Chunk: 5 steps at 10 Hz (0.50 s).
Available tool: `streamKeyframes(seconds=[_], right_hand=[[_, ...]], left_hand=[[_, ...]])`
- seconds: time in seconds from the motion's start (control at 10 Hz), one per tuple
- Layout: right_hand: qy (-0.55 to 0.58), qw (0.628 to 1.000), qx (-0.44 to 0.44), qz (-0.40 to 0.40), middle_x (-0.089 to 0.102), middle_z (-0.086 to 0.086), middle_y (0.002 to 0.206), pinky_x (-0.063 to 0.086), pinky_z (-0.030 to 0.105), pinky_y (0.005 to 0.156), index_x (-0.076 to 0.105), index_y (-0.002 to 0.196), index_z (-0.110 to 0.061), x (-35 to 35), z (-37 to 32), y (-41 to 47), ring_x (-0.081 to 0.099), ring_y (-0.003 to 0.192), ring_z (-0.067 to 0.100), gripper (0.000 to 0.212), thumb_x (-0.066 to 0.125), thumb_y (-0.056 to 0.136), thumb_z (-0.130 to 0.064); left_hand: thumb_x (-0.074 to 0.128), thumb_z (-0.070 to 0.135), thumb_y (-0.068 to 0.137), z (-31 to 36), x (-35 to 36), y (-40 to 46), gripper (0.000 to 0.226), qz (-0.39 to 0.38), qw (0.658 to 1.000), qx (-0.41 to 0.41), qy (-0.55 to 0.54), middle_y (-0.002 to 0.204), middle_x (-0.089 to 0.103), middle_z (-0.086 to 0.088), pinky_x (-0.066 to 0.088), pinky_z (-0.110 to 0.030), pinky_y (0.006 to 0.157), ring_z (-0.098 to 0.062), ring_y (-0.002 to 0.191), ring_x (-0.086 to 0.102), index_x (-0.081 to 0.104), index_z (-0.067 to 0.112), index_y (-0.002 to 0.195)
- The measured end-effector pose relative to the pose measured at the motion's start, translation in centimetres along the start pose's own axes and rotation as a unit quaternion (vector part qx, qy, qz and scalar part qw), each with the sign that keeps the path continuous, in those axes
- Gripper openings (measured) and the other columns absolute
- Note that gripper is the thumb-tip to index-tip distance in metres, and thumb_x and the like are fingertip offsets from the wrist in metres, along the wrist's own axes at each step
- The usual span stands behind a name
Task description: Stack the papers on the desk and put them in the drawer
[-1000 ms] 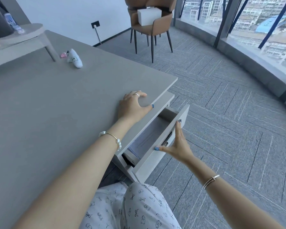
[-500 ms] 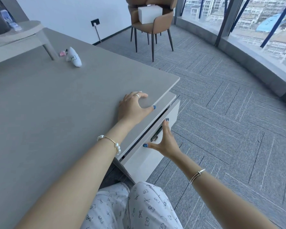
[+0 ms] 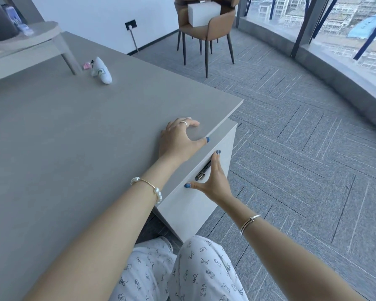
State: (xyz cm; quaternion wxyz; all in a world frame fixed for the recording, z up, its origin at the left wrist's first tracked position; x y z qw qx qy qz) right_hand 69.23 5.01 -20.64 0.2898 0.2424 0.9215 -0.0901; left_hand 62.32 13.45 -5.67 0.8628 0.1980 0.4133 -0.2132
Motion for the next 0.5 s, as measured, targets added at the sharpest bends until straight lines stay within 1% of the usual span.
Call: streamKeyframes(seconds=[0.1, 0.3, 0.4, 0.5], right_hand=[[-0.003, 1.000, 0.000, -0.005, -0.003, 0.010, 0.160, 0.014, 0.031, 0.117, -0.003, 0.147, -0.005, 0.0, 0.1, 0.1, -0.002, 0.147, 0.019, 0.131, 0.081, 0.056, -0.050], [-0.016, 0.999, 0.016, -0.042, -0.008, 0.006, 0.160, 0.013, 0.026, 0.114, -0.007, 0.147, -0.007, -0.2, 0.1, 0.0, -0.007, 0.146, 0.014, 0.133, 0.081, 0.056, -0.051], [-0.015, 0.998, 0.024, -0.058, 0.000, 0.005, 0.160, 0.014, 0.028, 0.114, 0.004, 0.147, -0.008, -0.9, 0.1, 0.1, -0.002, 0.146, 0.013, 0.125, 0.080, 0.058, -0.052], [-0.026, 0.997, 0.025, -0.064, 0.019, 0.008, 0.157, 0.022, 0.030, 0.111, 0.017, 0.144, -0.007, -2.7, -0.7, -0.3, 0.016, 0.144, 0.018, 0.112, 0.079, 0.061, -0.049]], left_hand=[[0.071, 0.042, 0.071, 0.0, 0.0, 0.1, 0.045, 0.000, 1.000, -0.001, 0.006, 0.138, 0.052, 0.008, 0.031, -0.030, 0.104, -0.014, 0.127, 0.043, 0.061, 0.028, 0.113], [0.071, 0.042, 0.071, 0.0, -0.1, 0.0, 0.045, 0.003, 1.000, -0.004, 0.011, 0.138, 0.052, 0.008, 0.030, -0.029, 0.103, -0.013, 0.128, 0.042, 0.061, 0.027, 0.112], [0.071, 0.042, 0.071, 0.2, -0.1, -0.1, 0.046, -0.002, 1.000, 0.001, 0.013, 0.138, 0.052, 0.008, 0.029, -0.028, 0.102, -0.012, 0.129, 0.041, 0.061, 0.027, 0.114], [0.070, 0.042, 0.072, 0.4, -0.3, -0.1, 0.047, -0.012, 1.000, 0.001, 0.018, 0.140, 0.050, 0.007, 0.029, -0.029, 0.104, -0.013, 0.130, 0.040, 0.061, 0.026, 0.116]])
Point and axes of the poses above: each hand's wrist, its own y-axis towards the middle knuckle, its own x-axis out of the palm, z = x × y, the point moved 9 cm from there along y, towards the middle knuckle
